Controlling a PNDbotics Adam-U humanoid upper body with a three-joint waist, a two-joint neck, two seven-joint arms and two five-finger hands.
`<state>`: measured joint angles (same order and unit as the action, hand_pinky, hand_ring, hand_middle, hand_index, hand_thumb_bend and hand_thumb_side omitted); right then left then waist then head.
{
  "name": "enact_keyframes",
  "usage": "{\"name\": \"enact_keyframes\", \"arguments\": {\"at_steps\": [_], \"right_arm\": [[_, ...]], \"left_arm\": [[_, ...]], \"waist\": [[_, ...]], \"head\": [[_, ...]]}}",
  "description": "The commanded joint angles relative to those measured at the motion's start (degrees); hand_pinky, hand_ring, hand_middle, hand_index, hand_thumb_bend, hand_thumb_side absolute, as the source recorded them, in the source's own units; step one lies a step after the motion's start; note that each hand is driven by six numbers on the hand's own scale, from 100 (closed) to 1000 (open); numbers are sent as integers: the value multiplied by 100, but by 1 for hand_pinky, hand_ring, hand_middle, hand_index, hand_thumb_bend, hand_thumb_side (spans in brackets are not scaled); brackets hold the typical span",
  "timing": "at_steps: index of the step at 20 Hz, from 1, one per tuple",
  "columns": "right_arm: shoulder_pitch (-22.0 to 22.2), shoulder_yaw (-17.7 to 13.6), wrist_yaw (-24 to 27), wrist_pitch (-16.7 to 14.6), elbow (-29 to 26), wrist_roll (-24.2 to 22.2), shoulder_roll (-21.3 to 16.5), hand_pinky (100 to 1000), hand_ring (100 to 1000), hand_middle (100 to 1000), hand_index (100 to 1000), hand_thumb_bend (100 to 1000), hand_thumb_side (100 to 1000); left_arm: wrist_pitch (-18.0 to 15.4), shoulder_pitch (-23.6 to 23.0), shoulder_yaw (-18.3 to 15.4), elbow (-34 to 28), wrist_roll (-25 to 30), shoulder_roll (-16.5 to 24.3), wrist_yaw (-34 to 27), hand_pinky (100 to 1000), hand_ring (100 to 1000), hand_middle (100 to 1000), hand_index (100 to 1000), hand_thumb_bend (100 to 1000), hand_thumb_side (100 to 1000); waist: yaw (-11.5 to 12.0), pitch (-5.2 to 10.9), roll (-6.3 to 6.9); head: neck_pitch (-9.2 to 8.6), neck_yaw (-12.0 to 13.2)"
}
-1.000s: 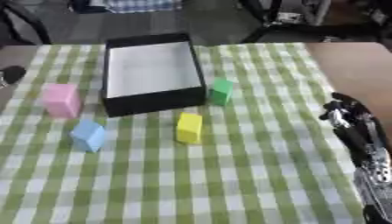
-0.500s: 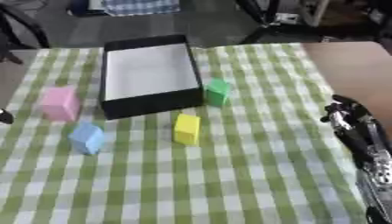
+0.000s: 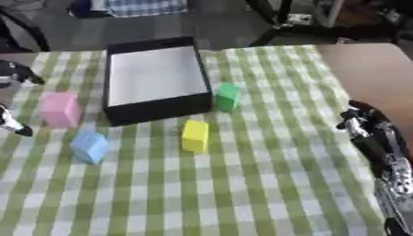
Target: Pick up objects on the table and place them in the box.
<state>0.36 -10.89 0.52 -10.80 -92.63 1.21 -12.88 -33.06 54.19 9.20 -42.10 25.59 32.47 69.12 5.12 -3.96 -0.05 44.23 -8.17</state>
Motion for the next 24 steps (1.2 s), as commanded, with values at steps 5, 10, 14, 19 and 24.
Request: {"name": "enact_keyframes", "arguments": {"at_steps": [5, 10, 14, 19, 24], "right_arm": [[-49, -1, -1, 1, -50, -22, -107, 798, 560, 602, 809, 100, 459], [-55, 5, 5, 1, -46, -30, -99, 798, 560, 602, 809, 100, 459], [-65, 9, 10, -1, -45, -39, -89, 798, 560, 602, 809, 100, 460], [-77, 15, 21, -2, -41, -44, -79, 798, 560, 602, 808, 100, 460], [-84, 11, 26, -2, -40, -44, -74, 798, 560, 602, 808, 100, 461]], "left_arm": [[333, 190, -244, 115, -674, -197, 478, 816, 786, 795, 906, 575, 448], [575, 180, -310, 303, -1170, -356, 754, 815, 781, 790, 903, 541, 448], [591, 146, -375, 545, -1286, -458, 900, 811, 775, 781, 901, 500, 456], [650, 90, -462, 715, -1226, -592, 944, 805, 764, 764, 891, 458, 453], [782, 34, -527, 713, -1465, -633, 979, 725, 623, 608, 801, 367, 358]], "waist": [[1, 171, 7], [-8, 163, -5], [-23, 154, -14], [-46, 137, -26], [-74, 122, -33]], "head": [[-11, -8], [-11, 5], [-11, -6], [-11, 2], [-11, -5]]}}
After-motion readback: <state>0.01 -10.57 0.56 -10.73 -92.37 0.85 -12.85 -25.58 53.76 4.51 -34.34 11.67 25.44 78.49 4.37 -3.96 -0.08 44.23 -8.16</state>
